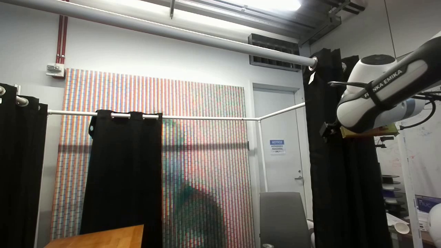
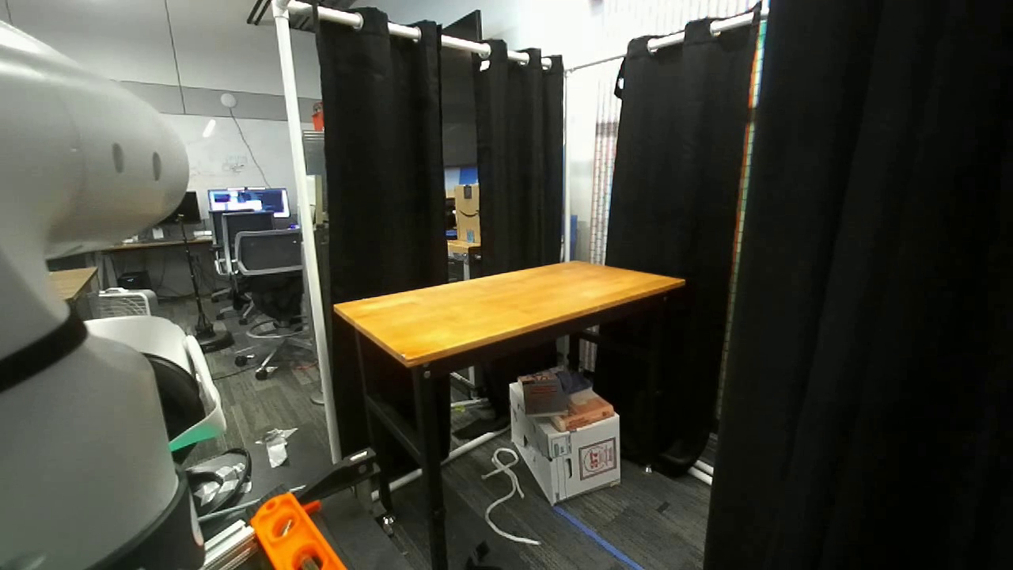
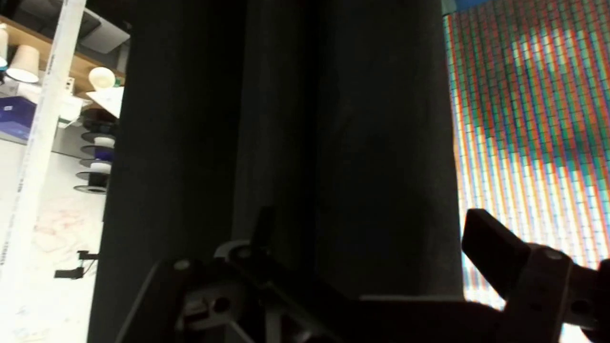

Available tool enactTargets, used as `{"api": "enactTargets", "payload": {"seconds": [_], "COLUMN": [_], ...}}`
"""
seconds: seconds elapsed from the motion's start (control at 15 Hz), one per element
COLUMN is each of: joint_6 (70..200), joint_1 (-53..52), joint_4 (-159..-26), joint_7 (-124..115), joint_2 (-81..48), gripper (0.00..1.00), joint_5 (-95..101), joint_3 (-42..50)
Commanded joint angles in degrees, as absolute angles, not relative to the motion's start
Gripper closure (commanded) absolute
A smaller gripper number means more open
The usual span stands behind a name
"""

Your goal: Pull the curtain to the left

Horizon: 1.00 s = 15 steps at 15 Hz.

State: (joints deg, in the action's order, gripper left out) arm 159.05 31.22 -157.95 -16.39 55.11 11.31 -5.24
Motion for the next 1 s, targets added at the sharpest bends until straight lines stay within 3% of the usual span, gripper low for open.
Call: {"api": "enactTargets", "payload": {"seconds": [0.0, 0.87, 0.93], "joint_6": [165.1, 167.3, 167.4], "joint_1": [39.8, 51.9, 52.0], "joint_4": [-157.8, -157.9, -157.9], "joint_7": [-21.5, -26.0, -26.1], "joint_2": [53.3, 54.6, 54.6], "gripper": [0.0, 0.0, 0.13], "joint_5": [12.6, 10.2, 10.2], "joint_3": [-11.3, -22.8, -23.2]}}
